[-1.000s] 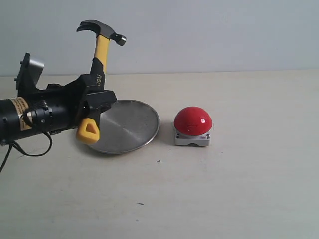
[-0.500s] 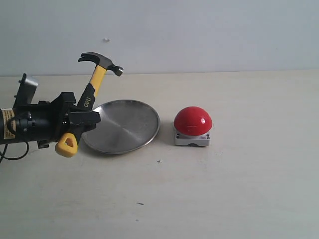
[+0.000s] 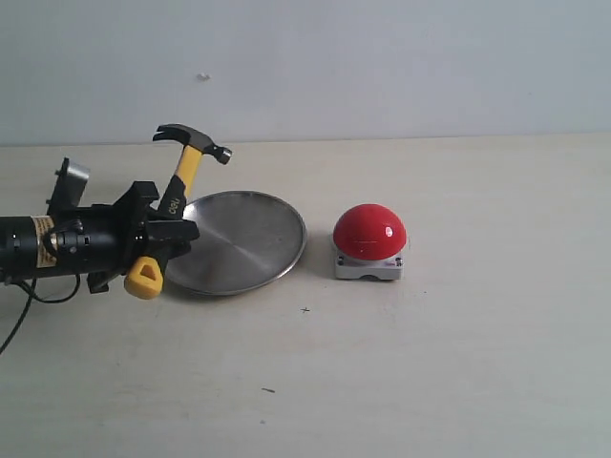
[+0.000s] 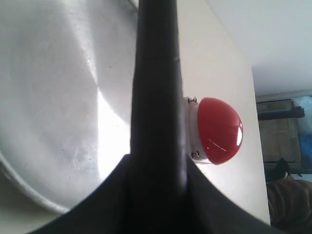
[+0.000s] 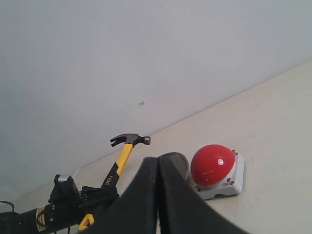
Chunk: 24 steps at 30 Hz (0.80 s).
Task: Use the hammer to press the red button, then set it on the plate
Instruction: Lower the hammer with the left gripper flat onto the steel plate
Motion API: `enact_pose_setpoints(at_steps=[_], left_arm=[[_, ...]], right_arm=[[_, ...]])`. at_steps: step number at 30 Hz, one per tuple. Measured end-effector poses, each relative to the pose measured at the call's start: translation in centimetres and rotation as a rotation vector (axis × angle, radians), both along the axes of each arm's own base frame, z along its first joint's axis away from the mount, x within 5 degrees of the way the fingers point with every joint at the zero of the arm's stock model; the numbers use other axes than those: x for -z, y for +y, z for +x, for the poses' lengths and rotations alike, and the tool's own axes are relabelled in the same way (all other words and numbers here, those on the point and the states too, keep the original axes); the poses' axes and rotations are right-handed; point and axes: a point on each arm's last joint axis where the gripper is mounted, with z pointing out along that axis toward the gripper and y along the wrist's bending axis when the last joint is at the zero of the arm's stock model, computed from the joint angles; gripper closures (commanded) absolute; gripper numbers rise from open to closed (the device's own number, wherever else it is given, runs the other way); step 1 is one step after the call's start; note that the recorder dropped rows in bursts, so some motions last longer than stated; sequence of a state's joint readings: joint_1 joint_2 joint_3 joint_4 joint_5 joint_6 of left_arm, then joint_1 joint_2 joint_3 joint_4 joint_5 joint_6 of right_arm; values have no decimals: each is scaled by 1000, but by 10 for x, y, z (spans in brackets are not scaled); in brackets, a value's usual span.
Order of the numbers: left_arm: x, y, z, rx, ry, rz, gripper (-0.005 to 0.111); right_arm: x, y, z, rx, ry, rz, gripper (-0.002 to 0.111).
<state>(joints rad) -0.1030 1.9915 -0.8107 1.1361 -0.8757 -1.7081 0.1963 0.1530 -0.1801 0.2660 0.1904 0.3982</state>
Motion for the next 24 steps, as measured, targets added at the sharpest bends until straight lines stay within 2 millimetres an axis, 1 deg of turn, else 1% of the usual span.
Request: enact_pose_setpoints(at_steps=[6, 10, 16, 19, 22, 24], left_arm=[[5, -2, 3, -47, 8, 17, 107], [2, -14, 9, -49, -4, 46, 107], [-10, -37, 16, -9, -59, 31, 107], [-11, -38, 19, -12, -65, 43, 107], [-5, -38, 20, -20, -43, 49, 107], [4, -38, 20, -29, -9, 49, 107]], right_arm=[[0, 0, 0, 0, 0, 0, 108], [0, 0, 0, 0, 0, 0, 108], [0, 0, 0, 0, 0, 0, 108], [0, 0, 0, 0, 0, 0, 108], [0, 0, 0, 0, 0, 0, 108], [0, 0, 0, 0, 0, 0, 108]])
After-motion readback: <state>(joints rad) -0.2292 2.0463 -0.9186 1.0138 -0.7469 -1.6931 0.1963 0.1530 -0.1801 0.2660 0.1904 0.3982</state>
